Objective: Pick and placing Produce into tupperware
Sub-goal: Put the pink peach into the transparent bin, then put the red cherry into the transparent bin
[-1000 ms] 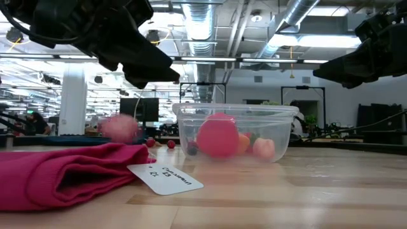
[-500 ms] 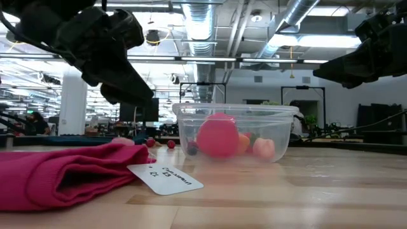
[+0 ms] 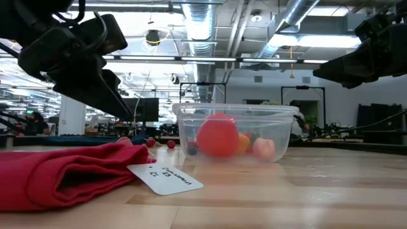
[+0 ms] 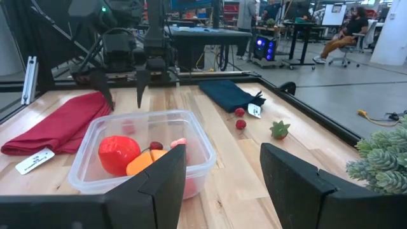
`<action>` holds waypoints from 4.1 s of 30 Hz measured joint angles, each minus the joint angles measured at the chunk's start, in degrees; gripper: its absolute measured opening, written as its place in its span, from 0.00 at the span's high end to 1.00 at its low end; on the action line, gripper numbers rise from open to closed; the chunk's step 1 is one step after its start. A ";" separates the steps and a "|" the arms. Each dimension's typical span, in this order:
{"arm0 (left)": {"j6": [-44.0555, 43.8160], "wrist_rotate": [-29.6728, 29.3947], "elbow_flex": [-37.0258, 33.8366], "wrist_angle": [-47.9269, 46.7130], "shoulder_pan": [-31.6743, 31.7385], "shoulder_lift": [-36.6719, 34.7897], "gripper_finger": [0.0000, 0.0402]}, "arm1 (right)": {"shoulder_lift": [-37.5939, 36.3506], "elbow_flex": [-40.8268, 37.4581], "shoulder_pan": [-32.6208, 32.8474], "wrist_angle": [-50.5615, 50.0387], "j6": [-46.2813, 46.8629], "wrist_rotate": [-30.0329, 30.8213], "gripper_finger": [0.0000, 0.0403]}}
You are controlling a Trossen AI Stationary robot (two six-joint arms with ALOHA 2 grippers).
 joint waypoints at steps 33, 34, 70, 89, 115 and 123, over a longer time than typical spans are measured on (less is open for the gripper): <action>1.32 9.96 -1.03 5.62 5.49 9.25 0.06 | 0.00 0.02 0.00 0.00 0.00 -0.01 0.44; 1.15 10.85 -1.01 5.62 6.13 9.16 0.07 | 0.02 0.00 0.00 -0.02 0.00 0.01 0.44; 0.41 6.42 -1.09 1.88 8.66 2.58 0.83 | 0.02 0.00 0.02 0.00 0.00 0.01 0.44; 7.45 18.18 1.27 10.31 17.36 -7.52 0.81 | 0.01 0.01 0.01 -0.01 0.00 -0.01 0.44; 0.22 22.92 24.02 -6.87 22.07 13.84 0.51 | 0.39 0.01 0.02 -0.09 0.00 -0.03 0.44; -1.79 13.35 25.05 -10.79 22.55 13.54 0.33 | 0.39 0.01 0.00 0.00 0.00 -0.01 0.44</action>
